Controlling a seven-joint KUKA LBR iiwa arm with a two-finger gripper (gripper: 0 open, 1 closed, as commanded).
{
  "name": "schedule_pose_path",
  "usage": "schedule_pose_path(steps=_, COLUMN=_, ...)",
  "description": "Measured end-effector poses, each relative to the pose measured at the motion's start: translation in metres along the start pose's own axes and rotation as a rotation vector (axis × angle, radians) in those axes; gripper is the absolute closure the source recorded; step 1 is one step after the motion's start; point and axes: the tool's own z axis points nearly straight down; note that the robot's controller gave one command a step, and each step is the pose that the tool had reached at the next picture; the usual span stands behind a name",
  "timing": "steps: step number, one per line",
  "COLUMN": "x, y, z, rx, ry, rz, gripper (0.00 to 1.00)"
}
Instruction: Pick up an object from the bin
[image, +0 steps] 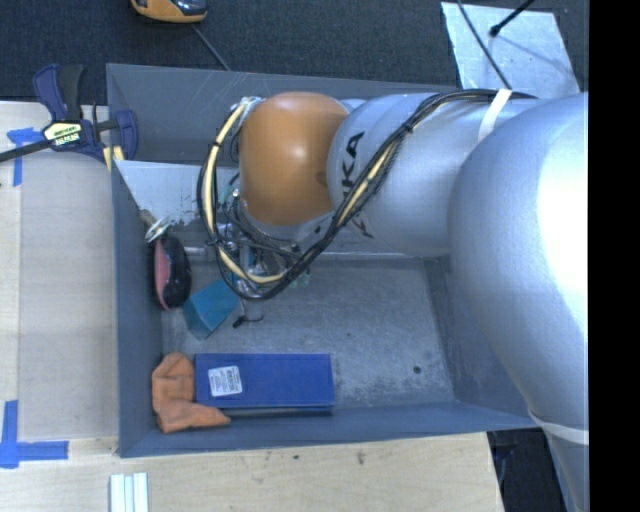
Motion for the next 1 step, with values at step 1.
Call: schedule_pose_path(steps=1, x=-0.0065, y=0.0098, z=0.0454, rx=0.003, ry=0.009, rz=-0.26, gripper=1.0)
